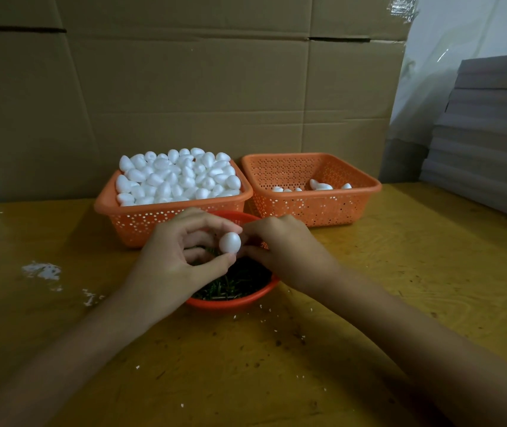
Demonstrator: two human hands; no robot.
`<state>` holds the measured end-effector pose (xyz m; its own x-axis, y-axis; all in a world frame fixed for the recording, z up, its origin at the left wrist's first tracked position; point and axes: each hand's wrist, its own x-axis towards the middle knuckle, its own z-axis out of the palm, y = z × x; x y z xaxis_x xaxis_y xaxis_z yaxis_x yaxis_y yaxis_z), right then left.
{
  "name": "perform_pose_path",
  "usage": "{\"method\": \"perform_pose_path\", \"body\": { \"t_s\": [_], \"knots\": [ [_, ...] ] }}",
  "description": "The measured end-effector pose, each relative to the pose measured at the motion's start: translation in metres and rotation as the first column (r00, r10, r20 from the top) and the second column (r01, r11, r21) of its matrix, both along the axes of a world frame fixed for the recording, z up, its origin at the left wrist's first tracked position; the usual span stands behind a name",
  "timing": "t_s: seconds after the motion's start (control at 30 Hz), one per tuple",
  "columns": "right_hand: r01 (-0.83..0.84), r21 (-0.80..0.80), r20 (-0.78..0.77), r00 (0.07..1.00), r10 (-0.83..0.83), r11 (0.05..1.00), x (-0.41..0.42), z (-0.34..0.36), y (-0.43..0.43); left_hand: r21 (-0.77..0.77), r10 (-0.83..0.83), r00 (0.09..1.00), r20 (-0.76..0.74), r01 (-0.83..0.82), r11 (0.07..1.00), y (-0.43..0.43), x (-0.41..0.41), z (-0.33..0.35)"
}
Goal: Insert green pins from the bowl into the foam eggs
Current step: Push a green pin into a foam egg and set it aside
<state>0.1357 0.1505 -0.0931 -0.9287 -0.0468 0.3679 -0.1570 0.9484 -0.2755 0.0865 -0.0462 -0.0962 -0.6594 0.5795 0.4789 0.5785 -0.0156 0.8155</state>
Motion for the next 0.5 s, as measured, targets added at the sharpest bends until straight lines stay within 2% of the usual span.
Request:
{"method": "perform_pose_path", "body": {
  "t_s": [0.17,0.5],
  "knots": [
    [0.016,0.028,-0.015,1.0,-0.016,0.999,0.0016,0.0013,-0.0005,0.062,-0.029,0.999,0.021,0.027,0.998,-0.0005,0.0034,0.0004],
    [-0.02,0.047,-0.087,0.996,0.024,0.999,0.0032,0.0017,-0.0013,0.29,-0.108,0.973,0.204,0.045,0.956,-0.0016,0.0002,0.0018]
  ]
}}
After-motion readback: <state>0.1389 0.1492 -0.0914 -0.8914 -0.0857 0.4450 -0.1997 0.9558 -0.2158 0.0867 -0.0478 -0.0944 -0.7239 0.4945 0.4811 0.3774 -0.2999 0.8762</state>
